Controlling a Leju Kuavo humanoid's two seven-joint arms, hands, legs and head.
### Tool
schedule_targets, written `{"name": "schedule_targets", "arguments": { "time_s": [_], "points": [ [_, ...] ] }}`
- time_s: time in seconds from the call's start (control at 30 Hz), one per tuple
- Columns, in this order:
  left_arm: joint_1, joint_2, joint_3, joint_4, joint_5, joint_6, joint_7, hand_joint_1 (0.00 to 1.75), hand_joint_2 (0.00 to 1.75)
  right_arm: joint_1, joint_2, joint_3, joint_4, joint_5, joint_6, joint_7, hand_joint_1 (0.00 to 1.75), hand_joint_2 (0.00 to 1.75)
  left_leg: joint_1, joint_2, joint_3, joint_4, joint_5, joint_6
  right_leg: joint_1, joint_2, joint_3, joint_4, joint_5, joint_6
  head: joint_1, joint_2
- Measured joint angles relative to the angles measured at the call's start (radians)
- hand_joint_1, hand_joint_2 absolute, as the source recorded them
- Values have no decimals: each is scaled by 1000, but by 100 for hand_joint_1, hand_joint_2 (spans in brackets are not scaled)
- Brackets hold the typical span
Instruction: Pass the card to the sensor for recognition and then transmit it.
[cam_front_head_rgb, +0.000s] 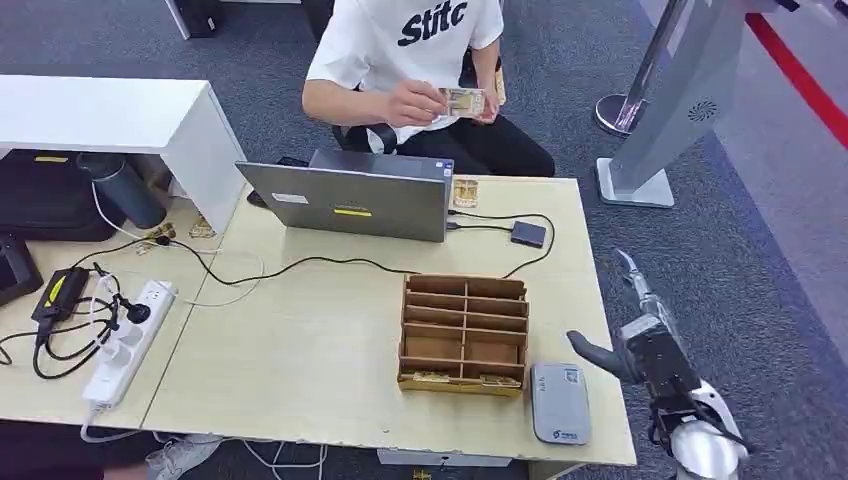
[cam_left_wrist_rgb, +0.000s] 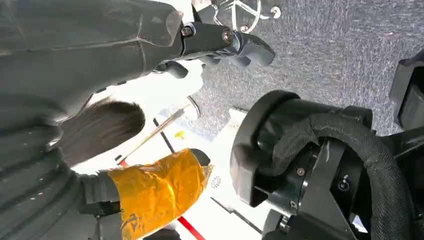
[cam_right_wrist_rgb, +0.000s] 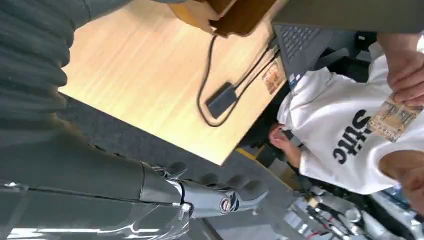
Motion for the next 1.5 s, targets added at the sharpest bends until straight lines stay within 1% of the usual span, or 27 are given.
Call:
{"name": "schedule_targets", "arguments": {
  "time_s": [0.57, 0.8, 0.93, 1.07, 1.1, 1.13, 1.23, 1.27, 1.33, 1.37, 1.43, 1.47, 1.5],
  "points": [
    [-96, 58, -102, 0, -4, -16, 23, 0, 175, -149, -88, 436, -92, 368, -240, 109, 0, 175, 0, 0, 0, 0, 0, 0, 0, 0, 0, 0, 0, 0, 0, 0],
    [-129, 84, -103, 2, -6, -27, 38, 0, 175, -219, -129, 609, -106, 519, -333, 161, 0, 175, 0, 0, 0, 0, 0, 0, 0, 0, 0, 0, 0, 0, 0, 0],
    [-146, 98, -104, 6, -10, -36, 51, 0, 175, -284, -153, 689, -107, 602, -364, 203, 0, 175, 0, 0, -1, 0, 0, 0, 0, 0, 0, 1, 0, 0, 1, 0],
    [-164, 114, -104, 21, -32, -55, 77, 0, 175, -369, -155, 738, -68, 675, -378, 247, 0, 175, 0, 0, -1, 0, 1, 0, 0, 0, 0, 1, 0, -1, 1, 0],
    [-169, 114, -104, 27, -39, -61, 86, 0, 175, -388, -151, 743, -54, 692, -385, 257, 17, 175, 0, -1, -1, 0, 1, 0, 0, -1, 0, 1, 0, -1, 0, 0],
    [-175, 114, -104, 33, -44, -66, 94, 0, 175, -406, -146, 747, -39, 704, -391, 266, 175, 175, 0, -1, -1, 0, 1, 0, 0, -1, 0, 1, 1, -1, 1, 0],
    [-193, 114, -104, 54, -61, -83, 124, 0, 175, -452, -120, 758, 9, 751, -414, 293, 175, 175, 0, -1, 0, 0, 2, 0, 0, 0, 0, 2, 1, -1, 0, 0],
    [-199, 113, -104, 58, -68, -86, 135, 0, 175, -461, -111, 760, 16, 765, -423, 301, 168, 175, 0, -1, 0, 0, 1, 0, 0, 0, 0, 2, 1, -1, 0, 0],
    [-210, 112, -104, 69, -79, -95, 163, 0, 175, -479, -90, 764, 32, 799, -443, 322, 169, 175, 0, -1, 0, 0, 2, 0, 0, 0, 0, 2, 1, -1, 0, 0],
    [-214, 112, -105, 73, -84, -96, 173, 0, 175, -487, -83, 765, 37, 805, -448, 329, 173, 175, 1, -1, 0, 0, 2, 0, 0, 0, 0, 2, 1, -1, 1, 0],
    [-220, 112, -105, 81, -90, -99, 182, 0, 175, -502, -71, 764, 47, 810, -454, 332, 168, 175, 1, -1, 0, 0, 2, 0, 0, 0, 0, 2, 1, -1, 0, 0],
    [-222, 112, -105, 84, -90, -100, 184, 0, 175, -505, -67, 764, 50, 809, -456, 332, 175, 175, 1, -1, -1, 0, 2, 0, 0, -1, 0, 2, 1, -1, 0, 0],
    [-224, 112, -105, 86, -91, -101, 187, 0, 175, -507, -63, 764, 53, 809, -457, 332, 175, 175, 1, -1, -1, 0, 2, 0, 0, -1, 0, 2, 1, -1, 0, 0]
  ]
}}
